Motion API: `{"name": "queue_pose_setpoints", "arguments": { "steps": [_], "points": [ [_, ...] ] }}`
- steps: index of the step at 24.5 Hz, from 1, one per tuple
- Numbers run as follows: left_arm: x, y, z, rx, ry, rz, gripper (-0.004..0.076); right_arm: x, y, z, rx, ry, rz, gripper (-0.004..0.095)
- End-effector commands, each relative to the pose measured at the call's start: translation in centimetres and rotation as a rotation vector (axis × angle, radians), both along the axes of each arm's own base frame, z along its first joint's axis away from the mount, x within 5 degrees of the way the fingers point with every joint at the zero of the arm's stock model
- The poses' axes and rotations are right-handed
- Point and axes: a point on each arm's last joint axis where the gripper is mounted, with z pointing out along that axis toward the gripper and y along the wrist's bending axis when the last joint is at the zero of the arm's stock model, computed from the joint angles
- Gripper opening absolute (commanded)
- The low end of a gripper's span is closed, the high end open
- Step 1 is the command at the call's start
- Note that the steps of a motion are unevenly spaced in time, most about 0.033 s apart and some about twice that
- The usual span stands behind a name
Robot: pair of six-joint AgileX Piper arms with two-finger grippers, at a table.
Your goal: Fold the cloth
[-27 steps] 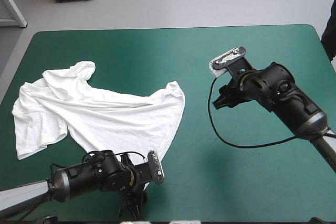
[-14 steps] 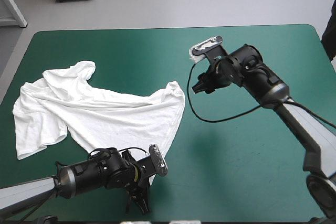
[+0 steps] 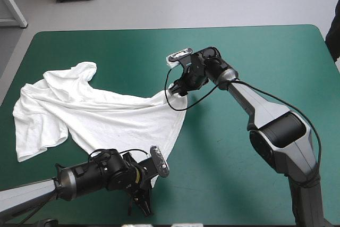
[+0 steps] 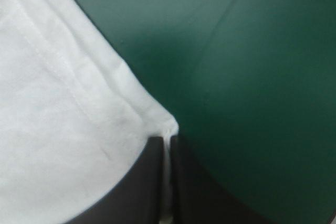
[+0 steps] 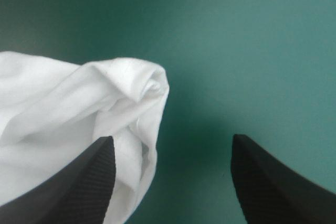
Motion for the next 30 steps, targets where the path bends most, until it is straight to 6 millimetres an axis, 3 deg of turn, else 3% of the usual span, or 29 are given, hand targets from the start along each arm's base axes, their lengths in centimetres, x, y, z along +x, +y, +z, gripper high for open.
{"name": "queue_pose_setpoints", "arguments": {
  "steps": [1, 3, 9, 11, 15, 18, 21, 24, 30],
  "points": [
    [-0.7, -0.2, -3.3, 0.019, 0.102, 0.046, -0.001, 0.9, -0.3, 3.8, 0.114, -0.13, -0.005, 0.061],
    [-0.7, -0.3, -3.3, 0.013, 0.096, 0.04, -0.001, 1.2, 0.0, 3.4, 0.145, -0.14, 0.001, 0.061],
    [-0.6, -0.4, -3.3, 0.004, 0.088, 0.039, -0.0009, 2.1, 1.7, -1.4, 0.195, -0.008, 0.013, 0.0592],
    [-0.7, -0.3, -3.3, 0.01, 0.093, 0.038, -0.0009, 2.0, 1.8, -2.4, 0.182, 0.043, 0.021, 0.0352],
    [-0.7, -0.3, -3.3, 0.015, 0.097, 0.04, -0.001, 1.8, 1.8, -2.6, 0.168, 0.054, 0.047, -0.0022],
    [-0.5, -0.3, -2.7, 0.045, 0.098, 0.05, -0.001, 1.8, 1.7, -2.6, 0.171, 0.063, 0.037, -0.0013],
    [-0.2, -0.1, -0.9, 0.099, 0.089, 0.073, -0.001, 1.6, 1.6, -1.9, 0.173, 0.058, 0.035, -0.0013],
    [0.3, 0.1, 2.5, 0.085, 0.02, 0.115, -0.001, 1.4, 0.9, 0.0, 0.176, 0.033, 0.031, -0.0013],
    [0.9, 1.5, 11.0, -0.02, -0.18, 0.189, -0.001, 0.6, -3.1, 6.3, 0.197, -0.052, -0.038, -0.0013]
  ]
}}
